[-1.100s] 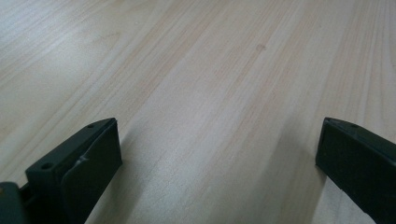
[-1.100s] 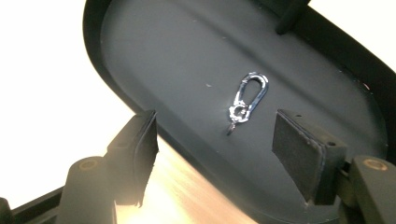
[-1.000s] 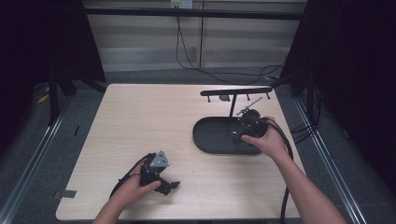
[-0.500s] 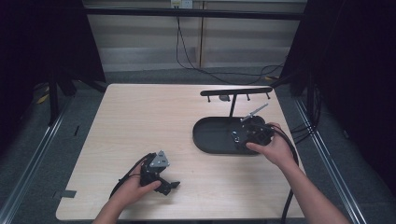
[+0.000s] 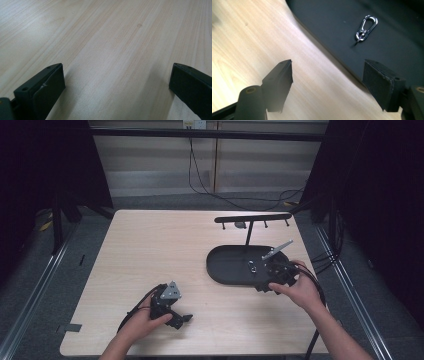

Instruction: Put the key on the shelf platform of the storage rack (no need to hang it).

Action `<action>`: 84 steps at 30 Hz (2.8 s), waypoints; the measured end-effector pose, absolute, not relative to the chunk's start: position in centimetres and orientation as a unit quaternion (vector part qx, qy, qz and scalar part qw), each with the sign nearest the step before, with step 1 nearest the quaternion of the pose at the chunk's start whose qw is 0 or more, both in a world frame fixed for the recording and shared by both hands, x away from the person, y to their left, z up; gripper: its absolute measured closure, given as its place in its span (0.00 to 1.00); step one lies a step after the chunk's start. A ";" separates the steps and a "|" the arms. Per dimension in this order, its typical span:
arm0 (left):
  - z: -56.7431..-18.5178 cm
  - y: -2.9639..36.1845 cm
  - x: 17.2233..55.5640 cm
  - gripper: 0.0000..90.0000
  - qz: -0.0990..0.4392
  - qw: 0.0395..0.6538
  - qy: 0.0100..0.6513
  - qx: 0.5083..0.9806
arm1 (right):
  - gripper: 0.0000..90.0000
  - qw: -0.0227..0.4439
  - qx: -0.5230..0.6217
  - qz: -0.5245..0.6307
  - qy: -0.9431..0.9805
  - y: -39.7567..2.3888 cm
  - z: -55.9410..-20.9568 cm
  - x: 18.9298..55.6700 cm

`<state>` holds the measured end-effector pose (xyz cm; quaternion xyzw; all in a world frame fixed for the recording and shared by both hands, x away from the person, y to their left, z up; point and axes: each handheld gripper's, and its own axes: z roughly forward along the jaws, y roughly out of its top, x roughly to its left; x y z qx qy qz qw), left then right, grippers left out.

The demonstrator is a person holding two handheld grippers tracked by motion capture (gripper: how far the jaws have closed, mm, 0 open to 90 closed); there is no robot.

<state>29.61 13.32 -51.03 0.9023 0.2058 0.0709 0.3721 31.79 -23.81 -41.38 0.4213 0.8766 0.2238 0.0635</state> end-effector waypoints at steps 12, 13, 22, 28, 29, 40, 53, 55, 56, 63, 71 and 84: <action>-51.0 13.3 29.6 0.00 0.070 0.372 0.206 0.902 | 0.27 0.065 0.421 0.232 0.874 -24.6 -42.3 30.4; -51.0 13.3 29.6 0.00 0.070 0.372 0.206 0.902 | 0.27 0.061 0.422 0.231 0.874 -24.6 -42.4 30.3; -51.0 13.3 29.6 0.00 0.071 0.372 0.206 0.902 | 0.27 0.058 0.423 0.232 0.874 -25.3 -43.5 29.5; -51.0 13.3 29.6 0.00 0.072 0.371 0.204 0.903 | 0.27 0.056 0.422 0.231 0.875 -25.6 -44.2 29.0; -51.0 13.3 29.6 0.00 0.071 0.372 0.206 0.902 | 0.27 0.054 0.422 0.230 0.875 -25.7 -44.2 28.9; -51.0 13.3 29.6 0.00 0.072 0.372 0.205 0.903 | 0.27 0.056 0.415 0.230 0.878 -26.3 -45.0 27.7; -51.0 13.3 29.6 0.00 0.071 0.372 0.206 0.902 | 0.28 0.054 0.408 0.228 0.882 -27.4 -46.5 26.3; -51.0 13.3 29.6 0.00 0.071 0.373 0.206 0.902 | 0.28 0.052 0.410 0.228 0.881 -27.6 -46.9 26.2; -51.0 13.3 29.6 0.00 0.070 0.373 0.206 0.902 | 0.28 0.053 0.407 0.228 0.883 -27.7 -47.1 26.0; -51.0 13.3 29.6 0.00 0.070 0.373 0.206 0.902 | 0.27 0.057 0.401 0.231 0.885 -28.3 -48.3 25.5; -51.0 13.3 29.6 0.00 0.070 0.373 0.206 0.902 | 0.21 0.097 0.379 0.262 0.882 -29.3 -49.1 24.7; -51.0 13.3 29.6 0.00 0.070 0.373 0.206 0.902 | 0.19 0.144 0.365 0.363 0.845 -31.1 -50.9 23.0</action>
